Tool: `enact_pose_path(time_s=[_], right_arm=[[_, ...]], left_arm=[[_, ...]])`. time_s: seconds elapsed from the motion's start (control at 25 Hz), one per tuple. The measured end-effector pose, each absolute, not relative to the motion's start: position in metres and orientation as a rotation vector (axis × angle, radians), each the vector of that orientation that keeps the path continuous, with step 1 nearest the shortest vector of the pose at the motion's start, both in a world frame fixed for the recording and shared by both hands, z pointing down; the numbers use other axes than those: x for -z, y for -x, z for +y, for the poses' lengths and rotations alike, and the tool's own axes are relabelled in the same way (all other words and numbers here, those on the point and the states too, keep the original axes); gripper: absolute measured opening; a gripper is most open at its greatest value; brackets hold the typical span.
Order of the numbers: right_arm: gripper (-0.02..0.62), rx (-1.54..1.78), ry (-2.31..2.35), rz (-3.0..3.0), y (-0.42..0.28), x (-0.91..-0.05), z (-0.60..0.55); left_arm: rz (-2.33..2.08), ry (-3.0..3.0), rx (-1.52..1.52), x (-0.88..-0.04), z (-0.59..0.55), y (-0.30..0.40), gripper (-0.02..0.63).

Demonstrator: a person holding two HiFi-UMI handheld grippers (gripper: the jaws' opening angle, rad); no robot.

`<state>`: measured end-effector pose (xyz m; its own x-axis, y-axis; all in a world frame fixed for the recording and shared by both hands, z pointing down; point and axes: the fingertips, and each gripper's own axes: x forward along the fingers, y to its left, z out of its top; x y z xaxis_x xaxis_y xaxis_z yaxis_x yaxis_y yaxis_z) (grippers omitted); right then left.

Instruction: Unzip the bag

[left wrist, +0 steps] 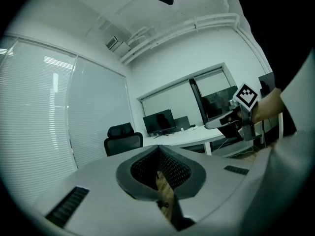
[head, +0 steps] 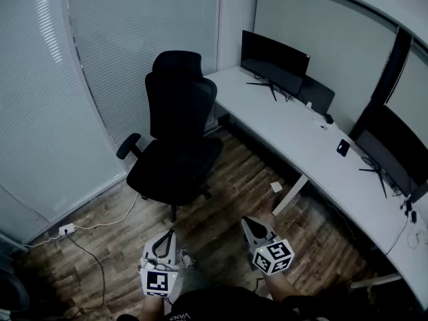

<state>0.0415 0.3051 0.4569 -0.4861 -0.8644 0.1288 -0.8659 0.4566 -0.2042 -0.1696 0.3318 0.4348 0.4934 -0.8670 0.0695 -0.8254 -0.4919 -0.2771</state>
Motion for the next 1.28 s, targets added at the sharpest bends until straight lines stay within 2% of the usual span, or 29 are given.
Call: enact_pose_path(time_s=[0.4, 0.56, 0.72, 0.76, 0.84, 0.92, 1.28], right_arm=[[0.045, -0.37, -1.55, -2.722, -0.037, -0.46, 0.299], [0.048, -0.389, -1.582, -2.705, -0.037, -0.467, 0.275], [0.048, -0.406, -1.605, -2.655, -0.033, -0.477, 0.245], [0.06, -0.41, -1.61, -2.646, -0.032, -0.48, 0.236], [0.164, -0.43, -1.617, -2.628, -0.029, -0.486, 0.218], [0.167, -0.448, -1.621, -2.609, -0.025, -0.493, 0.199], [0.178, -0.496, -1.646, -2.508, 0.005, -0.531, 0.117]], left_arm=[[1.394, 2.55, 0.317, -0.442, 0.323, 0.158, 0.018], [1.356, 2.572, 0.255, -0.439, 0.3, 0.151, 0.02], [1.312, 2.597, 0.324, -0.454, 0.267, 0.152, 0.032], [1.294, 2.6, 0.361, -0.462, 0.258, 0.153, 0.04], [1.26, 2.613, 0.411, -0.471, 0.239, 0.155, 0.089], [1.236, 2.632, 0.43, -0.476, 0.219, 0.157, 0.127], [1.109, 2.746, 0.449, -0.498, 0.124, 0.164, 0.184]])
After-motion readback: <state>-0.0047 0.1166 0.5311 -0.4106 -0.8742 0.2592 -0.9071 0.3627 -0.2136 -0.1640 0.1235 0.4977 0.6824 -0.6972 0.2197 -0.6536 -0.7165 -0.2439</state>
